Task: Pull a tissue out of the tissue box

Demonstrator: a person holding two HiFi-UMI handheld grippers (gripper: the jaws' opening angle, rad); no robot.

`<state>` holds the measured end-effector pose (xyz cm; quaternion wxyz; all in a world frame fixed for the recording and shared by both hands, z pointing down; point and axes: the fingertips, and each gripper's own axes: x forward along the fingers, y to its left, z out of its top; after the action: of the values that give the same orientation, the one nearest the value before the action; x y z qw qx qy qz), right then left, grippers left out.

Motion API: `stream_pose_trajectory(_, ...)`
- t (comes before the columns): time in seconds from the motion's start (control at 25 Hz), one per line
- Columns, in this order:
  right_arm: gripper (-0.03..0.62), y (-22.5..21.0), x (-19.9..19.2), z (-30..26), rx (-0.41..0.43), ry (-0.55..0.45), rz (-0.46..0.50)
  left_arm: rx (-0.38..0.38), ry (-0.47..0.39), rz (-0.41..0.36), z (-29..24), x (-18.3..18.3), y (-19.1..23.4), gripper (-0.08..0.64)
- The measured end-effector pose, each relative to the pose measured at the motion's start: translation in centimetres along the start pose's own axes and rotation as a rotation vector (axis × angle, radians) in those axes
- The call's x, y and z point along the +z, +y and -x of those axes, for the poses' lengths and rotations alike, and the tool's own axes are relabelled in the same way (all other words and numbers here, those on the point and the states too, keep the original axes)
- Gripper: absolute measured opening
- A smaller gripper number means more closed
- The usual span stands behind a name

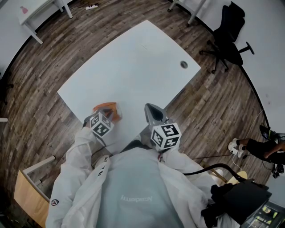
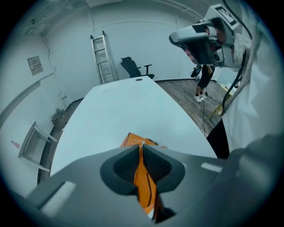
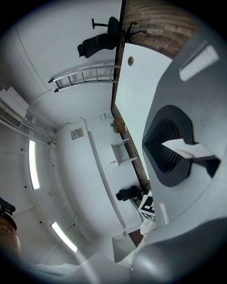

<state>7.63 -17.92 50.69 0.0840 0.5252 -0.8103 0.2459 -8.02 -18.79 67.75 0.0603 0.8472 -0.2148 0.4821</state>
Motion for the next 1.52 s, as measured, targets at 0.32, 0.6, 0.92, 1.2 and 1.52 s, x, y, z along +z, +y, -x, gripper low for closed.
stream_pose_trajectory(0.32, 0.002, 0.0, 0.0, 0.0, 0.002, 0.002, 0.001, 0.000, 0.000, -0.002, -0.1, 0.0, -0.1, 0.008)
stream_pose_trajectory(0.6, 0.002, 0.0, 0.0, -0.1, 0.003, 0.002, 0.001, 0.003, -0.002, 0.004, 0.0, 0.0, 0.1, 0.003)
stream_pose_trajectory(0.92, 0.002, -0.1, -0.1, -0.1, 0.000, 0.002, -0.001, -0.003, -0.018, -0.007, 0.1, 0.1, -0.1, 0.000)
stream_pose_trajectory(1.2, 0.002, 0.0, -0.1, -0.1, 0.001, 0.003, -0.003, 0.003, -0.023, -0.004, 0.3, 0.1, -0.1, 0.000)
stream_pose_trajectory(1.52, 0.002, 0.1, -0.2, -0.2, 0.008, 0.004, -0.005, 0.007, -0.036, 0.013, 1.0, 0.5, -0.1, 0.000)
